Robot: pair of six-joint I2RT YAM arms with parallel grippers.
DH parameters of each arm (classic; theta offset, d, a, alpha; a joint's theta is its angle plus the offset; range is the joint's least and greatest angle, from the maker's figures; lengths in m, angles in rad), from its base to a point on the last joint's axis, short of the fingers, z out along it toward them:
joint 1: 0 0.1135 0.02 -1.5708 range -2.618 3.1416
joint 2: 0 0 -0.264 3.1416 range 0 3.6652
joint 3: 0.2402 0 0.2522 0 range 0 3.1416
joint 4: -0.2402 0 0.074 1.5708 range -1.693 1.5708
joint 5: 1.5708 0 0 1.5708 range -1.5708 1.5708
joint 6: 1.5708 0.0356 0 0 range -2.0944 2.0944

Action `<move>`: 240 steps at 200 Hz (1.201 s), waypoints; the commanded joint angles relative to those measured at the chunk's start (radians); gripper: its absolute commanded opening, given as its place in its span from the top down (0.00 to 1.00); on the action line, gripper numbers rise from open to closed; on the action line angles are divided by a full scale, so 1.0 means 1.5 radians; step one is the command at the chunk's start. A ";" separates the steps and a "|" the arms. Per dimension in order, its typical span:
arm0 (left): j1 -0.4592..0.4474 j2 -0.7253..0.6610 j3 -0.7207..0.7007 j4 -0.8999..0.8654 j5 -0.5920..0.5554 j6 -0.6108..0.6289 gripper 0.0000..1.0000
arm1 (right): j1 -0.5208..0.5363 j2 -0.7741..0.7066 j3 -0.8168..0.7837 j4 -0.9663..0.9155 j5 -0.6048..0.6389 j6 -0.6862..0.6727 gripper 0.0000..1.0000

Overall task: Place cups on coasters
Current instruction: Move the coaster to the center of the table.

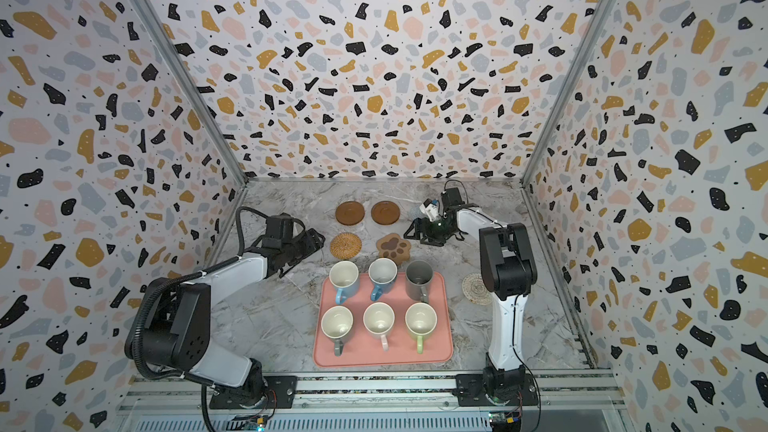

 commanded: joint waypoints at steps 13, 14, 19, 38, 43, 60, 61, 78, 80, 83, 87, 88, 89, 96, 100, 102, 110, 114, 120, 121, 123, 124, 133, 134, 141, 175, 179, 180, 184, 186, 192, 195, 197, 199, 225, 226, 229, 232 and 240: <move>0.004 -0.009 -0.007 0.017 0.008 0.003 0.24 | 0.007 -0.013 -0.013 -0.016 -0.040 -0.023 0.16; 0.004 -0.009 -0.007 0.017 0.007 0.004 0.24 | 0.007 -0.012 -0.013 -0.016 -0.040 -0.023 0.16; 0.004 -0.010 -0.008 0.018 0.007 0.004 0.24 | 0.008 -0.009 -0.013 -0.016 -0.046 -0.026 0.16; 0.004 -0.012 -0.009 0.016 0.006 0.004 0.24 | 0.011 0.003 -0.011 -0.015 -0.062 -0.032 0.16; 0.004 -0.012 -0.010 0.016 0.006 0.003 0.24 | 0.011 0.007 -0.011 -0.015 -0.065 -0.032 0.16; 0.004 -0.014 -0.010 0.016 0.006 0.004 0.24 | 0.013 0.018 -0.011 -0.010 -0.071 -0.028 0.17; 0.004 -0.014 -0.010 0.016 0.006 0.004 0.24 | 0.013 0.018 -0.011 -0.010 -0.072 -0.027 0.17; 0.005 -0.016 -0.010 0.014 0.005 0.004 0.24 | 0.016 0.025 -0.009 0.004 -0.078 -0.018 0.17; 0.005 -0.016 -0.010 0.014 0.005 0.005 0.24 | 0.016 0.026 -0.009 0.006 -0.080 -0.017 0.17; 0.005 -0.016 -0.010 0.014 0.005 0.005 0.24 | 0.016 0.027 -0.008 0.010 -0.082 -0.015 0.17; 0.005 -0.016 -0.010 0.014 0.006 0.005 0.24 | 0.017 0.030 -0.007 0.015 -0.084 -0.010 0.18; 0.005 -0.016 -0.010 0.014 0.006 0.005 0.24 | 0.017 0.031 -0.006 0.016 -0.085 -0.009 0.18; 0.005 -0.016 -0.010 0.014 0.006 0.005 0.24 | 0.017 0.031 -0.006 0.018 -0.085 -0.008 0.18; 0.005 -0.016 -0.010 0.014 0.005 0.005 0.24 | 0.018 0.036 -0.002 0.026 -0.088 -0.001 0.18; 0.005 -0.016 -0.010 0.014 0.005 0.005 0.24 | 0.019 0.039 0.000 0.032 -0.090 0.006 0.18; 0.005 -0.017 -0.010 0.014 0.005 0.005 0.24 | 0.019 0.041 0.002 0.033 -0.091 0.008 0.18; 0.005 -0.017 -0.009 0.013 0.006 0.005 0.24 | 0.021 0.046 0.007 0.046 -0.096 0.019 0.18; 0.005 -0.017 -0.009 0.012 0.005 0.006 0.24 | 0.022 0.050 0.010 0.052 -0.099 0.024 0.18; 0.006 -0.018 -0.009 0.010 0.006 0.006 0.24 | 0.024 0.054 0.015 0.059 -0.103 0.034 0.18; 0.006 -0.018 -0.009 0.010 0.006 0.006 0.24 | 0.025 0.055 0.016 0.060 -0.104 0.035 0.18; 0.006 -0.018 -0.009 0.010 0.006 0.006 0.24 | 0.025 0.058 0.018 0.063 -0.105 0.037 0.18; 0.006 -0.019 -0.009 0.010 0.006 0.006 0.24 | 0.026 0.058 0.020 0.064 -0.105 0.038 0.18; 0.007 -0.020 -0.010 0.007 0.005 0.008 0.24 | 0.030 0.066 0.030 0.071 -0.109 0.046 0.18; 0.007 -0.021 -0.010 0.007 0.004 0.007 0.24 | 0.030 0.066 0.031 0.071 -0.109 0.047 0.18; 0.007 -0.023 -0.010 0.005 0.002 0.009 0.24 | 0.035 0.073 0.039 0.074 -0.111 0.051 0.18; 0.011 -0.027 -0.014 0.004 0.002 0.010 0.24 | 0.048 0.095 0.069 0.089 -0.115 0.074 0.18; 0.011 -0.027 -0.014 0.004 0.002 0.009 0.24 | 0.048 0.097 0.071 0.093 -0.114 0.077 0.18; 0.011 -0.028 -0.014 0.004 0.002 0.010 0.24 | 0.048 0.097 0.072 0.094 -0.114 0.078 0.18; 0.012 -0.027 -0.014 0.005 0.002 0.009 0.24 | 0.049 0.099 0.073 0.096 -0.114 0.080 0.18; 0.011 -0.028 -0.014 0.004 0.002 0.010 0.24 | 0.049 0.099 0.073 0.097 -0.114 0.081 0.18; 0.011 -0.028 -0.015 0.004 0.002 0.010 0.24 | 0.049 0.100 0.076 0.101 -0.113 0.085 0.18; 0.012 -0.027 -0.015 0.004 0.002 0.009 0.24 | 0.049 0.101 0.077 0.103 -0.113 0.086 0.18; 0.012 -0.028 -0.015 0.005 0.002 0.009 0.24 | 0.049 0.102 0.078 0.103 -0.113 0.087 0.18; 0.012 -0.028 -0.015 0.005 0.002 0.010 0.24 | 0.049 0.102 0.079 0.104 -0.113 0.088 0.18; 0.013 -0.027 -0.015 0.006 0.003 0.011 0.24 | 0.049 0.107 0.092 0.108 -0.109 0.095 0.18; 0.013 -0.027 -0.015 0.006 0.003 0.011 0.24 | 0.049 0.107 0.092 0.108 -0.108 0.095 0.18; 0.013 -0.026 -0.015 0.006 0.003 0.011 0.24 | 0.049 0.107 0.093 0.108 -0.107 0.096 0.18; 0.013 -0.027 -0.015 0.006 0.004 0.011 0.24 | 0.049 0.108 0.095 0.108 -0.107 0.095 0.18; 0.014 -0.026 -0.015 0.006 0.005 0.011 0.24 | 0.049 0.108 0.098 0.108 -0.103 0.096 0.18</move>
